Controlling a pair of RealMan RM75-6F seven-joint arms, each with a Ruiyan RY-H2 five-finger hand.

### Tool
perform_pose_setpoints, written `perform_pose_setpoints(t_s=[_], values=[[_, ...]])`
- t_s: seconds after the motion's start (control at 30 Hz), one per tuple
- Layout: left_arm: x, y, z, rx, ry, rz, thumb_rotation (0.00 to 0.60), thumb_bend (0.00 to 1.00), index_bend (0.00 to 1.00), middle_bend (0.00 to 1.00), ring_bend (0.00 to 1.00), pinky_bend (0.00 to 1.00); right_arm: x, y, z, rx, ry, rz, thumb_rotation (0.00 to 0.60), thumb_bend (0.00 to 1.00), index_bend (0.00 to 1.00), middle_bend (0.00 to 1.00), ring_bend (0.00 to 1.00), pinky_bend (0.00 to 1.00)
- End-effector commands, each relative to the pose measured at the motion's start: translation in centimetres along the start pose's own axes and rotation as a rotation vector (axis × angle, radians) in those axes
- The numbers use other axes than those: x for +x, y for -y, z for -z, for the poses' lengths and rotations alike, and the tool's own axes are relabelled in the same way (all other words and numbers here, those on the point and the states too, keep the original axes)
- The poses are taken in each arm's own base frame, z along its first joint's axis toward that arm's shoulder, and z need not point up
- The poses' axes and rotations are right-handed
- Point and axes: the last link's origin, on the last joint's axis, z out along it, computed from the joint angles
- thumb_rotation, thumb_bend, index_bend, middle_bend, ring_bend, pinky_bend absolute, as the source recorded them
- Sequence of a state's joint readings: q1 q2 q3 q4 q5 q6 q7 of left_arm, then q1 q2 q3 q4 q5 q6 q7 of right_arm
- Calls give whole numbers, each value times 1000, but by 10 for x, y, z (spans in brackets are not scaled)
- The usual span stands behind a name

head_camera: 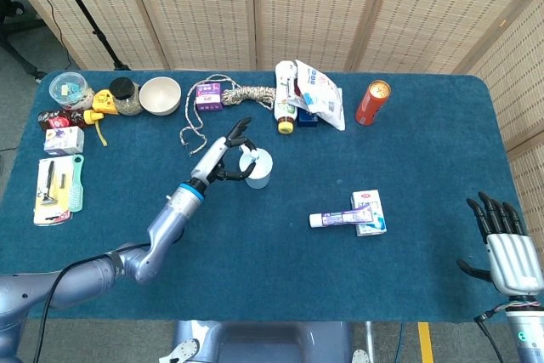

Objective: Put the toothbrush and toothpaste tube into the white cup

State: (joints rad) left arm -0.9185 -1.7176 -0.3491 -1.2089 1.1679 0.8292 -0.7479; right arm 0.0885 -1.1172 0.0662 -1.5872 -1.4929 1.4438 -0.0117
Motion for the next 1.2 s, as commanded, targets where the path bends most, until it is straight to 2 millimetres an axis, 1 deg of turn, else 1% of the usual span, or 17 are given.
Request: perform_pose_setpoints(t_s=[0.03,0.1,0.2,0.3,0.37,0.43,0.57,0.63,0.7,0.73,0.77,0.83,0.87,0.97,1.03,1.17,1.2], values=[[-4,3,-4,10,3,4,600,459,565,0,0,0,0,0,0,-1,0,0,600,0,0,0,0,0],[-5,6,-5,16,2,-1,600,459,550,0,0,0,0,0,0,-3,0,1,600,0,0,0,0,0],[-8,12,-7,31,2,-5,600,459,489,0,0,0,-1,0,-1,-3,6,0,600,0,0,0,0,0],[-9,13,-8,28,-1,-10,600,459,442,0,0,0,-1,0,-1,-2,7,0,600,0,0,0,0,0],[-9,13,-7,20,-7,-17,600,458,395,0,0,0,-1,0,0,-2,6,0,600,0,0,0,0,0],[-9,13,-6,11,-12,-25,600,456,317,0,0,0,-1,0,0,-3,6,0,600,0,0,0,0,0],[-6,13,-5,3,-22,-36,600,456,248,0,0,0,-1,0,0,-2,8,-2,600,0,0,0,0,0],[-5,12,-4,-4,-33,-37,600,456,190,0,0,0,-1,0,0,-1,7,-1,600,0,0,0,0,0],[-4,9,-2,-20,-40,-24,600,455,124,0,0,0,-1,0,0,-1,5,-2,600,0,0,0,0,0],[0,4,1,-48,-55,-15,600,455,91,0,0,0,-1,0,0,-1,5,-2,600,0,0,0,0,0],[8,-4,8,-95,-83,-21,600,455,70,0,0,0,-1,-1,0,-3,6,0,600,0,0,0,0,0],[20,-12,22,-149,-106,-45,600,454,28,0,0,0,-1,-2,0,-8,8,-1,600,0,0,0,0,0],[22,-14,26,-160,-109,-52,600,454,19,0,0,0,-1,-2,0,-9,9,-2,600,0,0,0,0,0],[43,-22,50,-200,-131,-149,600,452,1,0,0,0,-2,0,-1,3,11,2,600,0,0,0,0,0],[67,-29,70,-207,-158,-284,600,451,0,0,0,0,-6,3,-1,40,42,39,600,0,0,0,0,0],[102,-35,109,-141,-194,-501,600,448,0,0,0,0,-6,14,-8,131,79,93,600,0,0,0,0,0],[116,-35,125,-106,-221,-582,600,449,0,0,0,0,-4,20,-14,173,83,107,600,0,0,0,0,0]])
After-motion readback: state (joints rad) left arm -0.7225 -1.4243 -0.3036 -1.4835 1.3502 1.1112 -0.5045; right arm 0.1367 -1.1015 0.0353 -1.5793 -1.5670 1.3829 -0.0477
